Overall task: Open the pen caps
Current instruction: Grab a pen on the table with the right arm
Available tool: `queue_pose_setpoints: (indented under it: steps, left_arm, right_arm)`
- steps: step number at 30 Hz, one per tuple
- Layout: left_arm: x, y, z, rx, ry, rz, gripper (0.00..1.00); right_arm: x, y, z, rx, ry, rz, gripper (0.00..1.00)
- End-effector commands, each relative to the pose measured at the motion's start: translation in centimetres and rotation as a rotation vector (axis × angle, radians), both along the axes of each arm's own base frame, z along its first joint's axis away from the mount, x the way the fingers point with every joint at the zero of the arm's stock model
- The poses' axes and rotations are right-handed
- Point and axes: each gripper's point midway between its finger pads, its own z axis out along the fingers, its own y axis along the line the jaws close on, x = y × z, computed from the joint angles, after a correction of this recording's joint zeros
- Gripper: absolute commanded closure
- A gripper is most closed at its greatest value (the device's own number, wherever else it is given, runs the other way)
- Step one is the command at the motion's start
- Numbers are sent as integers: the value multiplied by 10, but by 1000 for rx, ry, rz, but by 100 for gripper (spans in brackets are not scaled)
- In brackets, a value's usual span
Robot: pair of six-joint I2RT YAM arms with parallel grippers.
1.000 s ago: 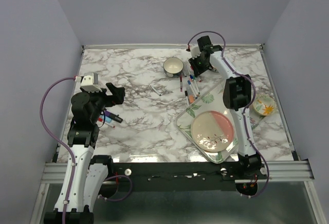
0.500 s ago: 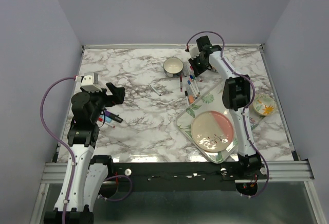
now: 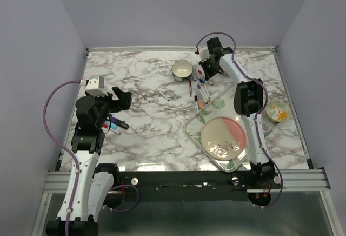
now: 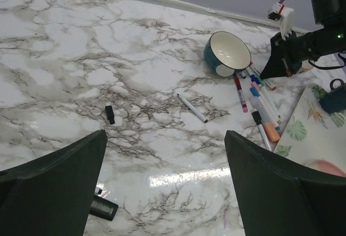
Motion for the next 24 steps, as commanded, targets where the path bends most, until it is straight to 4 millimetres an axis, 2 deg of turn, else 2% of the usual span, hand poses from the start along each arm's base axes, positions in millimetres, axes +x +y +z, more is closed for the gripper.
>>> queue_pose_setpoints:
  steps: [1, 4, 5, 11, 12, 14, 15, 16, 17, 18, 19, 20, 21, 22, 23, 24]
  left_arm:
    - [-1, -5, 0, 7, -5, -33, 1]
    - [0, -6, -1, 6, -5, -39, 1]
    - [-1, -7, 0, 5, -8, -42, 1]
    - [-2, -13, 2, -5, -19, -79, 1]
    - [-2, -14, 2, -8, -19, -83, 1]
    - [-3, -19, 4, -13, -28, -110, 1]
    - [-3, -22, 3, -20, -26, -125, 1]
    - [-5, -26, 5, -30, -30, -154, 1]
    - [-5, -31, 7, -44, -36, -175, 1]
    - [-6, -33, 8, -55, -39, -189, 1]
    - [-6, -36, 8, -65, -40, -205, 1]
    - [-7, -41, 10, -79, -46, -229, 1]
    - [-7, -43, 9, -108, -39, -236, 1]
    - [-8, -46, 10, -127, -39, -248, 1]
    - [-8, -51, 13, -147, -49, -277, 1]
    - [-10, -56, 11, -199, -33, -294, 1]
  right_arm:
    - [14, -5, 25, 16, -75, -29, 99]
    - [16, -4, 42, 53, -100, -38, 99]
    - [16, -2, 55, 78, -117, -39, 99]
    - [9, 7, 80, 147, -131, -31, 99]
    - [7, 7, 88, 154, -138, -29, 99]
    - [0, 9, 88, 168, -120, -28, 99]
    - [-4, 9, 102, 181, -139, -23, 99]
    - [-7, 10, 106, 191, -137, -22, 99]
    - [-19, 12, 101, 205, -104, -15, 99]
    - [-23, 13, 106, 219, -105, -11, 99]
    - [-32, 13, 127, 240, -132, -1, 99]
    - [-41, 17, 133, 273, -122, 13, 99]
    - [-56, 17, 122, 281, -79, 20, 99]
    - [-66, 19, 128, 302, -75, 30, 99]
    - [-80, 24, 151, 353, -92, 57, 99]
    - [-98, 23, 140, 370, -42, 61, 99]
